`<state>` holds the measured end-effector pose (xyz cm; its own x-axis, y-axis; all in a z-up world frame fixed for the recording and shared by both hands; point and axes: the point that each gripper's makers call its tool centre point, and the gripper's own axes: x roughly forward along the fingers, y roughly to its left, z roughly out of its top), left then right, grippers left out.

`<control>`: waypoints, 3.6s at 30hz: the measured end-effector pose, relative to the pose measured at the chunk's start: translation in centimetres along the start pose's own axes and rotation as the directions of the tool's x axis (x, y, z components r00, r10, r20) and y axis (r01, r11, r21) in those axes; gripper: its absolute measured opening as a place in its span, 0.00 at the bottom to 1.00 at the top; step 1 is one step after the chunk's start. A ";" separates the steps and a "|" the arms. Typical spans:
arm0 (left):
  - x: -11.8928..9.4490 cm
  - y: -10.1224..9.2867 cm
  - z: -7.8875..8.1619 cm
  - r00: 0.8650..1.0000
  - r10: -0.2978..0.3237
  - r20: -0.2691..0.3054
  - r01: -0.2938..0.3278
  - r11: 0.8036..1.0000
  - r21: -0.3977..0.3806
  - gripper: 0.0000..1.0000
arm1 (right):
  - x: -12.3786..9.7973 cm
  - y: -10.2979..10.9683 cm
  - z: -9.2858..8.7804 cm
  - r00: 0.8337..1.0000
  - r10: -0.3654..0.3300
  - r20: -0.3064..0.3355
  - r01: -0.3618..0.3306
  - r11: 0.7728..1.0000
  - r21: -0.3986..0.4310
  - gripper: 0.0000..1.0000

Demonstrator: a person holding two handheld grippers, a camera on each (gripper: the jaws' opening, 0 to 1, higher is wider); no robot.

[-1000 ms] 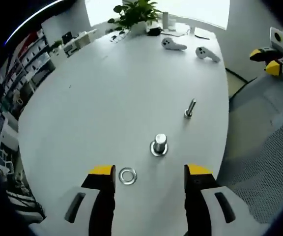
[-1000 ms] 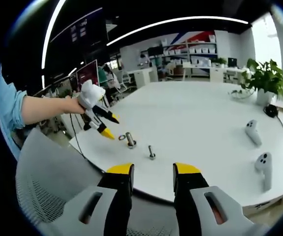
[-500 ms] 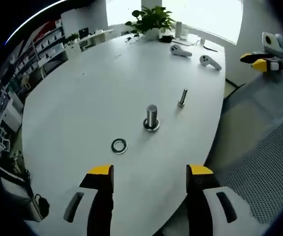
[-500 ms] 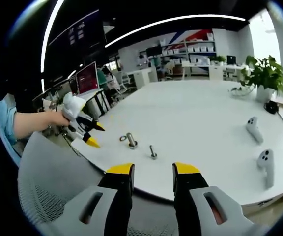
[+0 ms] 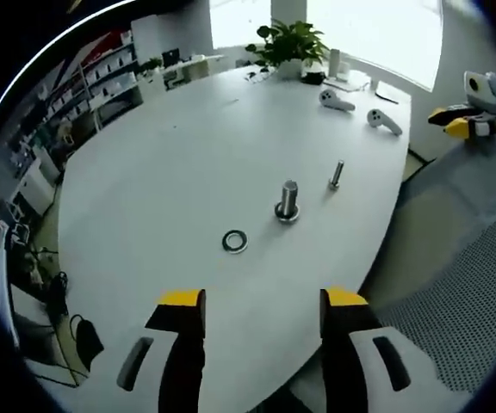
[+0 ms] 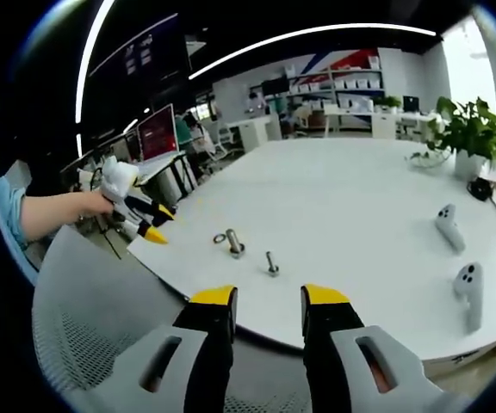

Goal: Place the washer onto the threaded stud by aligning its center hole with the stud, sliding it down to the base, and recovering from edge contact or off-axis alignment until the washer reaches the visible bottom stop.

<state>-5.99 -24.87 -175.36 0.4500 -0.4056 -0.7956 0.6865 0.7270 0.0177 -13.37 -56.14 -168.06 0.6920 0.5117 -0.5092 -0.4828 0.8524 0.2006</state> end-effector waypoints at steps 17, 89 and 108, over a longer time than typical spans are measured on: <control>2.0 1.8 1.5 0.999 0.002 -0.052 0.002 0.997 0.075 0.50 | 0.1 -0.1 -0.1 1.000 0.001 -0.003 -0.001 1.000 0.004 0.32; 13.1 2.6 1.5 0.885 -0.065 -0.461 0.222 0.929 0.295 0.19 | 0.0 -0.8 0.4 0.998 -0.053 0.034 0.051 0.997 0.051 0.32; 10.6 0.9 4.9 0.925 -0.072 -0.374 0.203 0.924 0.324 0.19 | 0.0 -0.6 0.3 0.999 -0.039 0.028 0.038 0.998 0.040 0.32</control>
<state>2.22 -31.19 -180.78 0.1532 -0.2201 -0.9634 0.9105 0.4104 0.0510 -12.89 -56.66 -167.89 0.7254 0.4805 -0.4929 -0.4341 0.8750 0.2142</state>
